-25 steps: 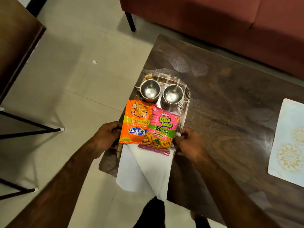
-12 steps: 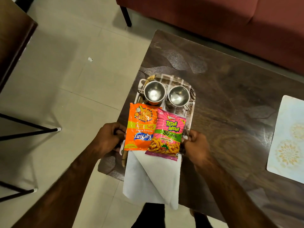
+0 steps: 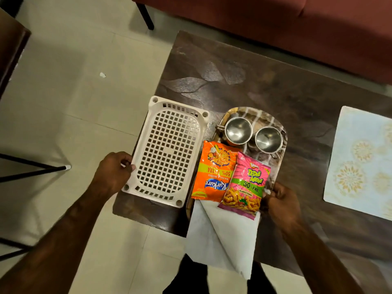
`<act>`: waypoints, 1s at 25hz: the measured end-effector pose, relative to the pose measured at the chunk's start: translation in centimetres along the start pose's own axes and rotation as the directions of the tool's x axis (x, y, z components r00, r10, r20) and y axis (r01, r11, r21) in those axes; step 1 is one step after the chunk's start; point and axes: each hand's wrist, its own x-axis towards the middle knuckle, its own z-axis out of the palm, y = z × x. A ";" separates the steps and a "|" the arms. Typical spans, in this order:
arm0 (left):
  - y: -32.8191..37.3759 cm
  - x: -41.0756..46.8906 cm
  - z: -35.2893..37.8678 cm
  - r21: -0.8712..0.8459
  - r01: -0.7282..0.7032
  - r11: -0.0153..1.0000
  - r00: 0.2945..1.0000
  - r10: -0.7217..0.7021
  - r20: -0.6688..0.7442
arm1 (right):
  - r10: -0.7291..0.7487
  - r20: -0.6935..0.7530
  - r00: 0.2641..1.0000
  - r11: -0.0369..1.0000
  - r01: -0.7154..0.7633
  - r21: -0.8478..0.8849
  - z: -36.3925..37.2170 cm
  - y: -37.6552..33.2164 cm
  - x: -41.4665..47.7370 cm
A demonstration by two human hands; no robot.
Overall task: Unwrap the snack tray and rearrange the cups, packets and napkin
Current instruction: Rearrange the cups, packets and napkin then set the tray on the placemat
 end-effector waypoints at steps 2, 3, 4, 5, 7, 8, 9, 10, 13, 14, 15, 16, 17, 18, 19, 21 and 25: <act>0.1 -0.4 -0.1 0.001 0.049 0.999 0.999 -0.049 -0.020 | 0.003 -0.002 1.000 1.000 -0.003 -0.014 -0.4 0.7 0.3; 0.0 -0.5 0.0 -0.008 0.069 0.998 0.997 -0.069 -0.020 | 0.005 -0.002 1.000 1.000 -0.005 -0.027 -0.5 1.0 0.4; 0.1 -0.7 0.0 -0.014 0.083 0.996 0.996 -0.083 -0.016 | 0.012 -0.009 1.000 0.999 -0.012 -0.033 -0.4 1.4 0.7; 0.1 -0.9 0.1 -0.015 0.092 0.996 0.996 -0.093 -0.013 | 0.019 -0.017 1.000 0.999 -0.019 -0.028 -0.4 1.8 1.0; 0.2 -1.1 0.3 -0.012 0.099 0.995 0.995 -0.099 -0.013 | 0.028 -0.028 0.999 1.000 -0.028 -0.006 -0.3 2.6 1.7; 0.4 -1.2 0.4 0.000 0.096 0.995 0.995 -0.096 -0.018 | 0.031 -0.023 0.999 1.000 -0.031 -0.001 -0.4 2.8 1.9; 0.5 -1.3 0.4 0.017 0.095 0.995 0.995 -0.094 -0.020 | 0.037 -0.022 0.999 0.999 -0.037 0.002 -0.5 3.1 2.1; 0.5 -1.3 0.4 0.030 0.093 0.995 0.996 -0.093 -0.016 | 0.042 -0.027 0.999 0.999 -0.042 -0.001 -0.6 3.3 2.3; 0.5 -1.3 0.3 0.104 0.092 0.990 0.996 -0.092 -0.007 | 0.053 -0.023 0.998 0.999 -0.053 0.006 -0.8 3.8 2.5; 0.7 -1.5 0.2 0.185 0.072 0.980 0.997 -0.065 -0.041 | 0.052 -0.023 0.998 0.999 -0.052 0.004 -0.8 3.6 2.4; 1.1 -2.0 0.1 0.284 0.033 0.958 0.995 -0.004 -0.102 | 0.052 -0.024 0.998 0.999 -0.053 -0.008 -0.9 3.5 2.3; 1.8 -2.7 0.2 0.353 -0.021 0.935 0.980 0.089 -0.178 | 0.056 -0.029 0.998 0.998 -0.056 -0.024 -0.8 3.3 2.2; 2.9 -3.7 0.5 0.375 -0.085 0.923 0.950 0.188 -0.248 | 0.061 -0.034 0.998 0.997 -0.063 -0.039 -0.8 2.9 2.0; 4.3 -4.8 1.1 0.350 -0.155 0.924 0.925 0.260 -0.278 | 0.060 -0.039 0.997 0.995 -0.063 -0.081 -0.9 2.7 1.9; 5.9 -6.0 2.0 0.291 -0.218 0.931 0.921 0.295 -0.254 | 0.052 -0.043 0.998 0.988 -0.058 -0.143 -1.3 2.9 2.1; 8.9 -7.9 4.3 0.108 -0.258 0.960 0.959 0.268 -0.091 | 0.022 -0.046 0.999 0.960 -0.034 -0.276 -2.1 4.1 3.4; 12.3 -8.8 9.5 -0.029 -0.226 0.974 0.956 0.227 0.184 | 0.027 -0.081 0.996 0.939 -0.053 -0.340 -2.1 1.0 1.0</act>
